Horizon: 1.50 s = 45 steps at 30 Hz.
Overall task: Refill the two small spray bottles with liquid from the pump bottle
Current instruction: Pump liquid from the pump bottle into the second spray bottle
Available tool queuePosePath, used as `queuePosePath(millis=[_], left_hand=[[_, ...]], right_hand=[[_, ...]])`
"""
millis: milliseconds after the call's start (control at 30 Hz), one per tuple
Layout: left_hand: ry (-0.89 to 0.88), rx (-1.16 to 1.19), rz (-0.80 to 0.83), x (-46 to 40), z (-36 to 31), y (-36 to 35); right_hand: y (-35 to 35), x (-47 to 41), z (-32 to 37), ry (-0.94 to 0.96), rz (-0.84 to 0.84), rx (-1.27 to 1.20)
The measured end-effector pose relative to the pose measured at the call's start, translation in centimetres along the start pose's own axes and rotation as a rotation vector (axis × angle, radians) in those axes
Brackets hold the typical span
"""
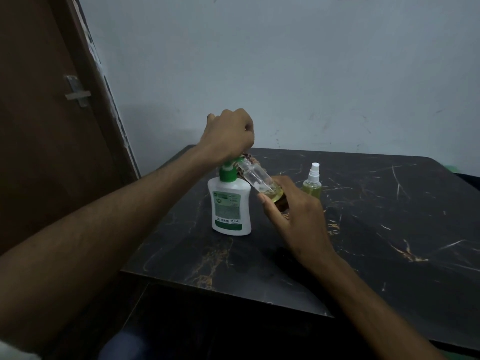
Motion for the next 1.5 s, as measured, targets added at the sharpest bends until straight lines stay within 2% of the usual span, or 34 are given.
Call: queuePosePath(millis=[1500], left_hand=[[-0.024,-0.012,0.004,-0.18,0.05,0.15]], right_hand=[[-0.04,0.09,-0.09,-0.001,-0.003,0.017]])
Point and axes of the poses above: each hand's wrist, its own x-axis away from the middle knuckle, its own y-axis out of the back of the hand, z = x × y, the point moved 2 cm from there along -x, towards the middle knuckle, and after that the axes turned 2 degrees about -x, right-handed, at the moved point
